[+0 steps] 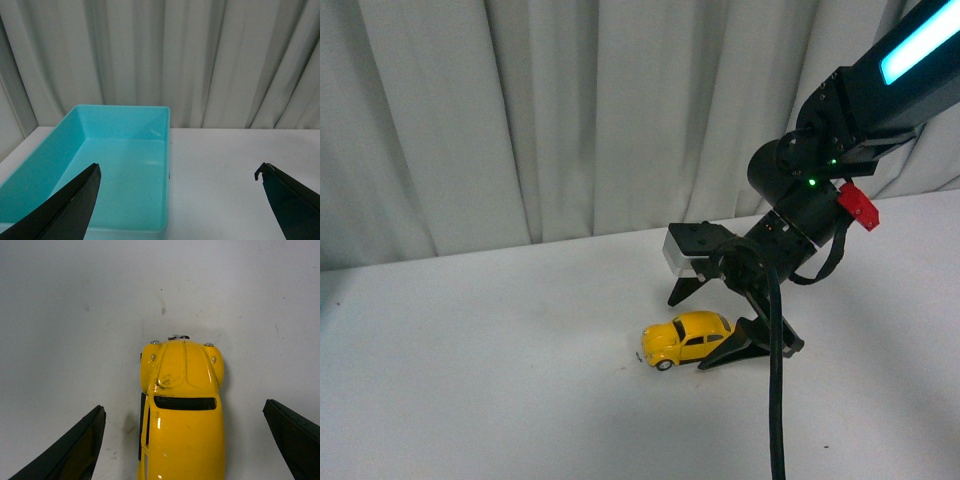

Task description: Wind up and store yellow beetle toy

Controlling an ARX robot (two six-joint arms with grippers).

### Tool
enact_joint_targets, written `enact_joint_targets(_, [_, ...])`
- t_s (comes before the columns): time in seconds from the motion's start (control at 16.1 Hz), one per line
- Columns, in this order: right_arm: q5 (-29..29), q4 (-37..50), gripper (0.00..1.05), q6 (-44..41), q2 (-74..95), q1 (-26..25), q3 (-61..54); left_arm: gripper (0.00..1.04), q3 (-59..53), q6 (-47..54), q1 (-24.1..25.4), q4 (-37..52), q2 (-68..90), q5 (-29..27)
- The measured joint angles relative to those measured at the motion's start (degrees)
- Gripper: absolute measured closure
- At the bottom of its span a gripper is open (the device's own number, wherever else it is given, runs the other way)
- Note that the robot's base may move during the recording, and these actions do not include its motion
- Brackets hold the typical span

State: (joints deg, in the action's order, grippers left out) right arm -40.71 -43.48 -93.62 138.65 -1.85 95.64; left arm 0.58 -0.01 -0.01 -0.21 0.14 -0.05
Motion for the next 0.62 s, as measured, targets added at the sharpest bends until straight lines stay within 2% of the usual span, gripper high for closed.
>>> enact_joint_targets(0.12, [-0.02,-0.07,0.21,0.15,0.17,0.09,0.55,0.07,0.0,0.02,0.0,0.0,0.0,0.0])
enact_joint_targets(0.37, [-0.04,0.46,0.62,0.63,0.17,0.35,0.55,0.07,0.0,0.02,0.0,0.0,0.0,0.0])
enact_joint_targets(0.44, [-0.22,0.85,0.61,0.87,0.17,0.35,0.33,0.07,0.0,0.02,0.0,0.0,0.0,0.02])
enact_joint_targets(0.5, [-0.02,1.27,0.51,1.14,0.17,0.35,-0.2,0.07,0.0,0.02,0.0,0.0,0.0,0.0])
enact_joint_targets(0.62, [-0.15,1.99,0.58,1.29,0.17,0.33,-1.57,0.07,0.0,0.02,0.0,0.0,0.0,0.0])
